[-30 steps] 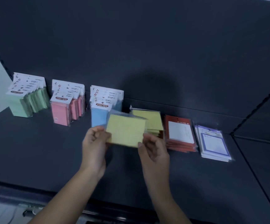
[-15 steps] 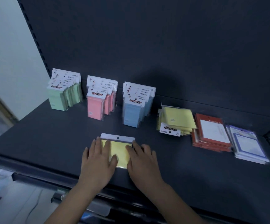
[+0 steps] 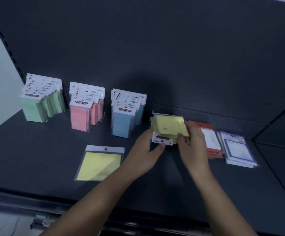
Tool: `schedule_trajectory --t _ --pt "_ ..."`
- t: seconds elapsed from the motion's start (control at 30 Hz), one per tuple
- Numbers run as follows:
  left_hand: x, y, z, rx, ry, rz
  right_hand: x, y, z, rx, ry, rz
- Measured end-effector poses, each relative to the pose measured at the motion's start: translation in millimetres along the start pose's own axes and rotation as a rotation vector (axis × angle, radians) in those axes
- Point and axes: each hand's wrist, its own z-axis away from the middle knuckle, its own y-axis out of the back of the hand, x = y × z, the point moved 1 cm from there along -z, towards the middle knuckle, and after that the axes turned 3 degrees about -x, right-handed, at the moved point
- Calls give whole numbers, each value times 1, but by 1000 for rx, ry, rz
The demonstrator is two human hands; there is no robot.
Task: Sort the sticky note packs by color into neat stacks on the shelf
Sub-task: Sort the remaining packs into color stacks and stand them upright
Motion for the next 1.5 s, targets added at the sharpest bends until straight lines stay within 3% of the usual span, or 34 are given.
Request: schedule_trajectory --t 0.17,0.27,0.37,0.57,0.73,0.83,0.97,1.07,1.17,1.23,1.4,1.43,1.5 --pt "-4 -26 -45 57 -48 -22 20 1 -25 -145 -196 92" --pt "-5 -31 -47 96 -72 44 23 -3 -27 -167 -221 90" --pt "-7 -33 -43 248 -69 45 19 -3 -21 -155 -251 -5" --pt "-10 -39 -61 331 121 286 13 -14 -8 -175 -65 113" --pt "-8 -33 -67 404 46 174 12 -13 -4 -182 2 120" --pt "-8 -25 -57 409 50 233 13 -11 -1 -151 -9 112" --pt "-16 -1 -26 420 69 446 10 -9 7 -12 -71 -48" --pt "-28 23 9 381 73 556 -4 -15 15 14 -126 -349" --pt "-44 42 39 347 106 467 -21 -40 27 -148 -112 -535" --pt "-56 55 50 356 134 434 -31 -64 37 -255 -104 -469" --pt "-76 88 68 416 231 458 -39 -100 51 -320 -69 -226" --pt "-81 93 71 413 250 359 -41 -104 53 -355 -81 -227" --pt "-93 99 76 345 263 -110 -45 -111 58 -383 -67 -194"
